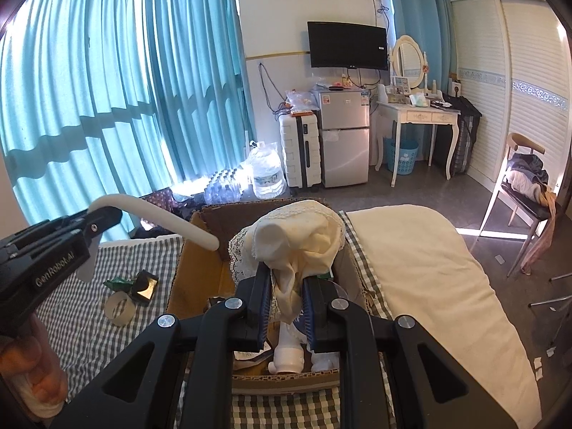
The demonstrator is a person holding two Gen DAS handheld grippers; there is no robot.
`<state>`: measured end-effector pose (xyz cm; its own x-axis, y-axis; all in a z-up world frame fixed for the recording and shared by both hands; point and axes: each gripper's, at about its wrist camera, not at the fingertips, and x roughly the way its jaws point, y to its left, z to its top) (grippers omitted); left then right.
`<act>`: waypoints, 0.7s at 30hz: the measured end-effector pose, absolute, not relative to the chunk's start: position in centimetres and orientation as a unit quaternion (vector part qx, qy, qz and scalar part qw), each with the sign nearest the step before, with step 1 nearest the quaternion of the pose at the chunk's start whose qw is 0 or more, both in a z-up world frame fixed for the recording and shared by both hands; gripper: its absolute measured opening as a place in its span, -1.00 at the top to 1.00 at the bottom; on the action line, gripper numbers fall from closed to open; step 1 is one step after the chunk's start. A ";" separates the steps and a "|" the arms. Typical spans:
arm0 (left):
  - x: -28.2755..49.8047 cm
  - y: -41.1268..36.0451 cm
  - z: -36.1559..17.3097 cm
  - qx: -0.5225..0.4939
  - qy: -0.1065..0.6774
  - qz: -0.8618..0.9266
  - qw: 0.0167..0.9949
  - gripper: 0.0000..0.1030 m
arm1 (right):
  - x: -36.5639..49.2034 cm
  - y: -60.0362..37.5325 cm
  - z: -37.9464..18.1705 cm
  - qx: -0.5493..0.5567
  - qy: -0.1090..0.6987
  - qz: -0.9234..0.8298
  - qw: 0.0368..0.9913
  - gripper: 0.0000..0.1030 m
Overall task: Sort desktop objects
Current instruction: 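Lower the cloth and foam tube into the cardboard box with both tools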
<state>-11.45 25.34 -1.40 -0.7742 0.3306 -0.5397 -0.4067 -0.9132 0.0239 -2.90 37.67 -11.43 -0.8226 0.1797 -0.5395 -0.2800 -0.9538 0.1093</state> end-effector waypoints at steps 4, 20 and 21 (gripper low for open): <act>-12.8 26.2 -3.1 -0.289 0.075 0.933 0.199 0.80 | -4.5 37.8 -12.8 -0.283 0.097 0.947 0.119 0.71; -17.5 31.3 -11.2 -0.366 0.098 0.899 0.220 0.80 | -10.0 40.8 -19.2 -0.349 0.109 0.925 0.107 0.71; -17.7 31.4 -11.5 -0.371 0.102 0.896 0.222 0.80 | -10.3 40.9 -19.7 -0.355 0.115 0.922 0.100 0.71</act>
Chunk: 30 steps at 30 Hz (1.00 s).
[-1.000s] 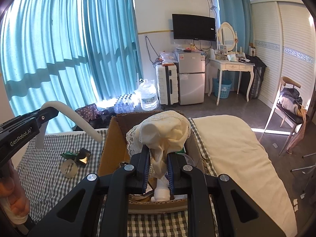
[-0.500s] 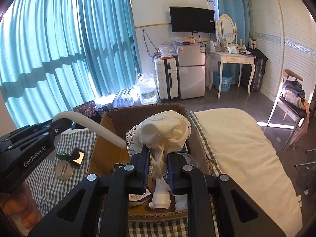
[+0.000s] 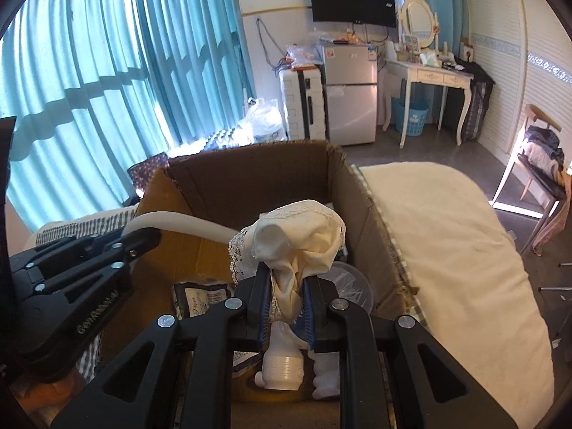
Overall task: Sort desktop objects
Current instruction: 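Lower the cloth and foam tube into the cardboard box with both tools, then open the right tool to drop the cloth while the left tool drops the tube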
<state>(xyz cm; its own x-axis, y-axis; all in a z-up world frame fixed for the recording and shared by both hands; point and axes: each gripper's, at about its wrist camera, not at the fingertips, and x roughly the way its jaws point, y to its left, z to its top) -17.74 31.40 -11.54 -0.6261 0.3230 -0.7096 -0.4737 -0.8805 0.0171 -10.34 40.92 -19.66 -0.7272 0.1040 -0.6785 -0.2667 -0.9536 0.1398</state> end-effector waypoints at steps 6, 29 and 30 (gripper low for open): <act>-18.8 31.9 -12.6 -0.402 0.109 0.877 0.240 0.75 | -12.0 40.8 -22.0 -0.395 0.109 0.908 0.090 0.70; -18.1 30.6 -9.4 -0.386 0.116 0.886 0.229 -0.01 | -10.5 40.4 -20.3 -0.343 0.106 0.927 0.112 0.03; -17.9 30.5 -9.0 -0.382 0.117 0.888 0.228 -0.02 | -10.4 40.6 -20.2 -0.339 0.115 0.927 0.111 0.03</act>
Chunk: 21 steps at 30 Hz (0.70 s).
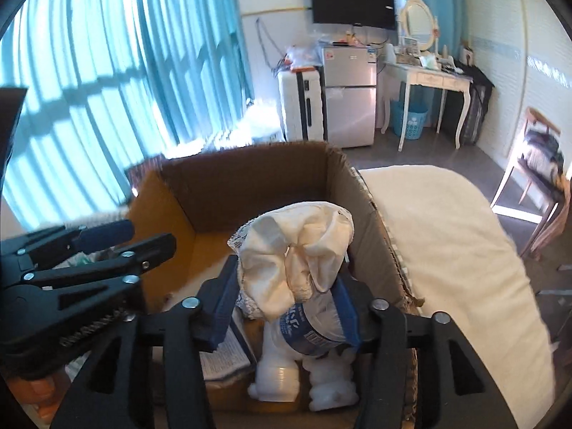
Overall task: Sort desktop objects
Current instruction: 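Open the right tool to drop the cloth while the left tool drops the tube, then move both open tools back over the tape roll and black headband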
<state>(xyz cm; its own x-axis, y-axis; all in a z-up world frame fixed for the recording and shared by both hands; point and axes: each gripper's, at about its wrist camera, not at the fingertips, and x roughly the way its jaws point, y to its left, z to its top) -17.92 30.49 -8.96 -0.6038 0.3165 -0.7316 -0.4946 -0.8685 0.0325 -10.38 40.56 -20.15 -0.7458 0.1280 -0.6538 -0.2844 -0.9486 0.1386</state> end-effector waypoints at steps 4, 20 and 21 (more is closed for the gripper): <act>-17.1 30.2 -7.1 -0.367 0.113 0.894 0.230 -0.07 | -9.6 40.5 -19.3 -0.329 0.121 0.929 0.118 0.02; -14.2 26.4 -0.8 -0.324 0.084 0.918 0.214 -0.38 | -7.2 37.9 -14.2 -0.282 0.103 0.947 0.118 -0.60; -14.0 26.2 -0.5 -0.321 0.081 0.919 0.213 -0.45 | -7.0 37.7 -14.0 -0.280 0.102 0.947 0.118 -0.61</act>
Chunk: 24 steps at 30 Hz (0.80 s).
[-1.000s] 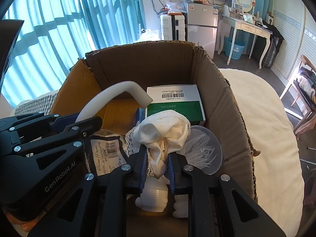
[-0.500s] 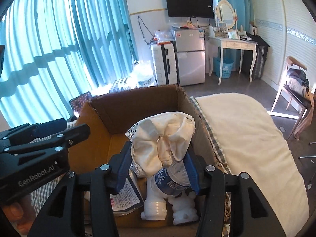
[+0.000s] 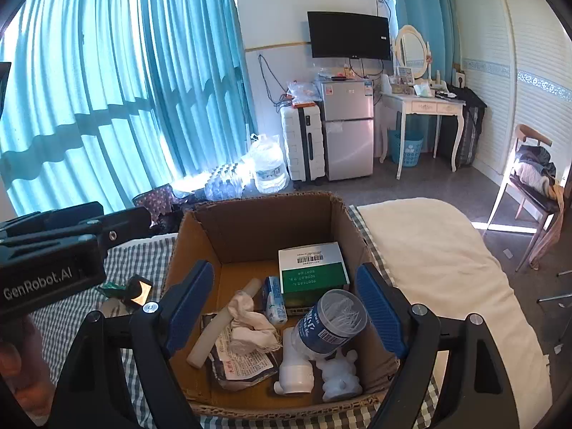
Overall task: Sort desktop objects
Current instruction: 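Move both open tools back over the tape roll and black headband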
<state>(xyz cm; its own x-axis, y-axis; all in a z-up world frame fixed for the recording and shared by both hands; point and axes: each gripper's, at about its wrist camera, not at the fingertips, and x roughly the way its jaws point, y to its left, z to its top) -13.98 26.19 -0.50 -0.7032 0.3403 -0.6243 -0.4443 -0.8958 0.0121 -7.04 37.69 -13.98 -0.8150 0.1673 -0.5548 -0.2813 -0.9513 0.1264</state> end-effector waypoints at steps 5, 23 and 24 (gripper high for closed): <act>-12.7 24.8 1.4 -0.302 0.064 0.927 0.212 -0.67 | -5.6 37.0 -12.2 -0.272 0.094 0.950 0.122 -0.71; -9.1 17.0 6.5 -0.249 0.026 0.955 0.159 -1.00 | -2.5 33.7 -6.3 -0.243 0.075 0.958 0.130 -1.00; -9.1 16.5 6.5 -0.251 0.027 0.955 0.154 -1.00 | -2.5 33.3 -6.3 -0.243 0.072 0.959 0.126 -1.00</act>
